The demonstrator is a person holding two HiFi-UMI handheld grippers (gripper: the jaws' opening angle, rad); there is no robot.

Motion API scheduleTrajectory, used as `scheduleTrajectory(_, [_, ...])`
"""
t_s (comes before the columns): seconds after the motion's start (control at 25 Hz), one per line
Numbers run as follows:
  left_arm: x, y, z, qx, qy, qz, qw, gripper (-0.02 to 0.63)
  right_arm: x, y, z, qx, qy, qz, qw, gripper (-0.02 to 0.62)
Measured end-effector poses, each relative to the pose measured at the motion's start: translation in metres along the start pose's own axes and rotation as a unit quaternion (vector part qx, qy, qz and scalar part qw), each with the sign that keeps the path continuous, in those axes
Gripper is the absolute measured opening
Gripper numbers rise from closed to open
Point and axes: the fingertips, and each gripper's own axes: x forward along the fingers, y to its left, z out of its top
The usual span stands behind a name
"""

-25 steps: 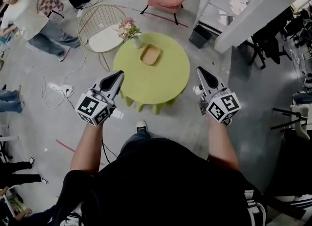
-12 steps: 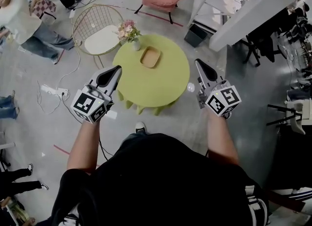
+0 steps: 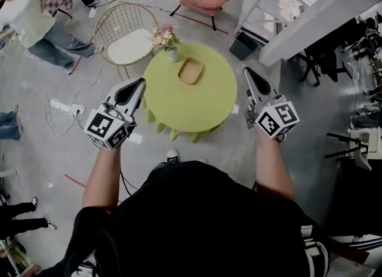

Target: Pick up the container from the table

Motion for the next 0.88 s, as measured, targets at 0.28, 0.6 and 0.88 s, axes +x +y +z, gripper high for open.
scheduleTrajectory(0.28, [-0.005,0.009,0.001,0.002,0.004,0.004,1.0000,0.015,0.015,0.004,0.004,-0.001,-0.005,0.005,1.000,0.011])
scheduleTrajectory(0.6, [-0.005,0.015,0.010,0.005,-0.002,0.009,0.9999,0.015,0.023,-0.001,0.015,-0.001,-0.020,0.008,1.000,0.011])
scheduleTrajectory(0.88, [0.001,0.020,0.020,0.006,-0.006,0.023,0.9997,0.015,0.023,-0.012,0.018,0.005,-0.029,0.003,1.000,0.011])
